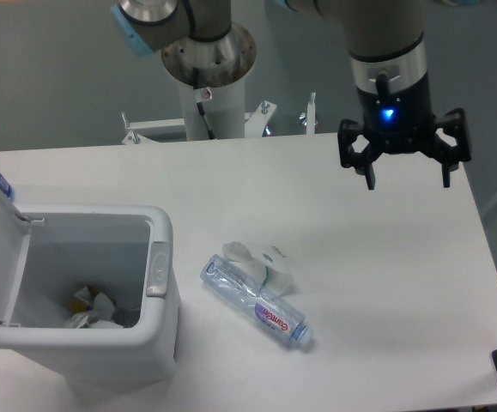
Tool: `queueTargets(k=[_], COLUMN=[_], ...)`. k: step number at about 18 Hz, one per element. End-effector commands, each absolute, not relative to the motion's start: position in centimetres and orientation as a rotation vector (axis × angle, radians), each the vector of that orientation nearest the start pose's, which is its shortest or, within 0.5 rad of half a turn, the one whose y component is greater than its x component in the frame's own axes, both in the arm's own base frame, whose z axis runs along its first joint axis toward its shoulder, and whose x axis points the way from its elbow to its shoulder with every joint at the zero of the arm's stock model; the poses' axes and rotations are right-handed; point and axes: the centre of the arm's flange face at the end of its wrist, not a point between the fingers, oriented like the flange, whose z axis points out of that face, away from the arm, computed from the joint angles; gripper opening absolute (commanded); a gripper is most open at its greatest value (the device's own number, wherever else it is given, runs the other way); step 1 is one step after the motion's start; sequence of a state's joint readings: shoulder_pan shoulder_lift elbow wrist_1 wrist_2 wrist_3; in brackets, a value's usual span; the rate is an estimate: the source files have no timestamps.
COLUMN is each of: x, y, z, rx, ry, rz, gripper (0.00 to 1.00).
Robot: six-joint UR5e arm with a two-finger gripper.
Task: Place the trash in the trash can
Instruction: 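Move the open gripper over the crumpled clear plastic wrapper and lower it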
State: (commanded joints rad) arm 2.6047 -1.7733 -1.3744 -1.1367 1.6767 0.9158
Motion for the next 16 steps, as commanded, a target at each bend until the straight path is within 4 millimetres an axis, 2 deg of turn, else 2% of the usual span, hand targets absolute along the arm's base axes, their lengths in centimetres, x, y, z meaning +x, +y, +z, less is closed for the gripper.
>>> queueTargets(k=[3,7,9,10,13,15,16], x=[-46.0,-44.7,-43.2,-42.1,-39.0,-37.5,-36.6], y=[42.0,42.0,41.9,42.6,42.7,43.6,44.6], z=[52.1,48.4,46.9,46.3,41.4,39.3,38.9], rx=[-2.932,-2.974,-2.971,-2.965,-3.02,-3.045,-3.044], ry=[-0.205,-0.2,-0.183,-0.162,-0.206,-0.171,-0.136], rz=[0.61,0.53,0.523,0.525,0.424,0.375,0.353], gripper=[1.0,1.0,1.0,1.0,1.0,1.0,1.0])
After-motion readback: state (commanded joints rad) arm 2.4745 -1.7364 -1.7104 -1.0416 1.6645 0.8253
